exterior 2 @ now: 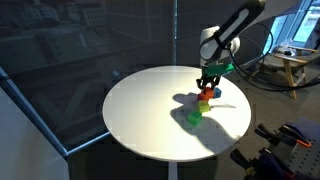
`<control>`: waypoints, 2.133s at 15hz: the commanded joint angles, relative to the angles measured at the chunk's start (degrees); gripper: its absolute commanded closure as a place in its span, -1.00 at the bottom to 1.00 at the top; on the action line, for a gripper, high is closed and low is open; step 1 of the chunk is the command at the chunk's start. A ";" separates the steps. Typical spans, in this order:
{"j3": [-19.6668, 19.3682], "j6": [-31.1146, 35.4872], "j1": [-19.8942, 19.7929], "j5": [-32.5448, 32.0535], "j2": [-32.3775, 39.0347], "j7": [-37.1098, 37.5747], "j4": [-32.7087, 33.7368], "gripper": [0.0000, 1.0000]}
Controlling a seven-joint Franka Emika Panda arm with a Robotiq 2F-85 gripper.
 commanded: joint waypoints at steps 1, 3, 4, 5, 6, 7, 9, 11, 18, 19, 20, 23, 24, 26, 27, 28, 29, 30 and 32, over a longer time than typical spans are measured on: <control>0.36 -1.92 -0.54 0.97 1.17 -1.02 2.59 0.50; 0.30 -2.20 -0.55 0.98 1.81 -0.88 3.54 0.50; 0.28 -2.24 -0.55 0.96 2.06 -0.86 3.88 0.50; 0.27 -2.27 -0.54 0.96 2.27 -0.84 4.18 0.50; 0.26 -2.39 -0.52 0.96 2.55 -0.80 4.60 0.50; 0.26 -2.47 -0.50 0.94 2.82 -0.77 4.94 0.50; 0.22 -2.69 -0.43 0.87 3.33 -0.70 5.50 0.50; 0.20 -2.94 -0.39 0.82 3.78 -0.67 5.89 0.50; 0.18 -3.61 -0.44 0.86 4.49 -0.76 6.51 0.50; 0.21 -3.57 -0.44 0.85 4.45 -0.85 6.44 0.50; 0.21 -3.44 -0.41 0.82 4.34 -0.85 6.31 0.50; 0.26 -3.09 -0.40 0.81 3.97 -0.99 5.90 0.50; 0.28 -3.02 -0.43 0.86 3.84 -1.02 5.72 0.50; 0.29 -2.84 -0.38 0.81 3.65 -1.04 5.33 0.50; 0.29 -2.77 -0.37 0.79 3.57 -1.07 5.19 0.50; 0.30 -2.74 -0.37 0.78 3.51 -1.08 5.08 0.50; 0.32 -2.67 -0.38 0.81 3.39 -1.13 4.91 0.50; 0.35 -2.67 -0.42 0.84 3.31 -1.20 4.81 0.50; 0.37 -2.52 -0.42 0.82 3.13 -1.28 4.54 0.50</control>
